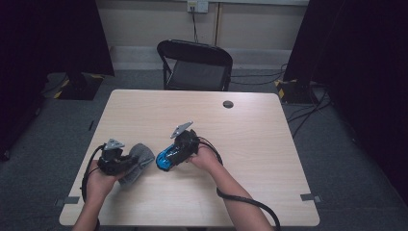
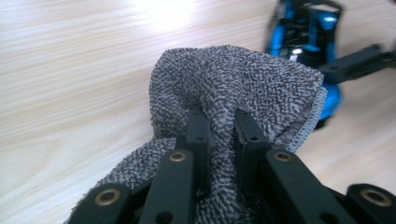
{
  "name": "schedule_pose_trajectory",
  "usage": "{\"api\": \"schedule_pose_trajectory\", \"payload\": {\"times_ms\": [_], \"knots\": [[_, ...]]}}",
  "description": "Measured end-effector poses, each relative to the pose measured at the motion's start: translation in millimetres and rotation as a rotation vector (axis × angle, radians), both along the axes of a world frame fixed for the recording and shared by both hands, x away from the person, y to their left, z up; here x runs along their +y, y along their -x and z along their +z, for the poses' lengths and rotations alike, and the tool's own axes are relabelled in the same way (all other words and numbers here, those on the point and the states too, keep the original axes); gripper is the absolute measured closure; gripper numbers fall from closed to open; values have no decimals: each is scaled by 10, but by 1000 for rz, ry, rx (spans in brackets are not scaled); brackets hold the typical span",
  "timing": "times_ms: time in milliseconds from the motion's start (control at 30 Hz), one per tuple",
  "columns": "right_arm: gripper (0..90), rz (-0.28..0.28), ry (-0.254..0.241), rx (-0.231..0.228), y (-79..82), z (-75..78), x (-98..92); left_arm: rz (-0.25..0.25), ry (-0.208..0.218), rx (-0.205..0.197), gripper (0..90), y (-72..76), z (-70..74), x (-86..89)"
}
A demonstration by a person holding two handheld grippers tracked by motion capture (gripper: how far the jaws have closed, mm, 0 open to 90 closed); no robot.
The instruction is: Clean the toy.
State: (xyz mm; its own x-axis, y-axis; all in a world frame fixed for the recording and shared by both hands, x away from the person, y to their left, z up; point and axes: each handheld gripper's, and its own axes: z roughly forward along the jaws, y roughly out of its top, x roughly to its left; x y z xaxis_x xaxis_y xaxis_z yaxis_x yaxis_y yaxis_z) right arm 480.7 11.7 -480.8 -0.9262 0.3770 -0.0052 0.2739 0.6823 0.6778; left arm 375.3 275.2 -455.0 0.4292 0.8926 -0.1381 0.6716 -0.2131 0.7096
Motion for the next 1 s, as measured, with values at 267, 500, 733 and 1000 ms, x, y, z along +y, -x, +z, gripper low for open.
{"api": "schedule_pose_trajectory", "payload": {"times_ms": [267,500,733,1000], "knots": [[32,0,5,5,1,4,3,19,-24,1,791,-63,-115,41],[32,0,6,6,0,5,4,43,-55,35,791,-120,-183,-39],[33,-1,7,5,5,6,6,-7,-69,66,791,-128,-197,-161],[33,-2,9,8,6,8,5,-63,-72,88,791,-114,-194,-261]]}}
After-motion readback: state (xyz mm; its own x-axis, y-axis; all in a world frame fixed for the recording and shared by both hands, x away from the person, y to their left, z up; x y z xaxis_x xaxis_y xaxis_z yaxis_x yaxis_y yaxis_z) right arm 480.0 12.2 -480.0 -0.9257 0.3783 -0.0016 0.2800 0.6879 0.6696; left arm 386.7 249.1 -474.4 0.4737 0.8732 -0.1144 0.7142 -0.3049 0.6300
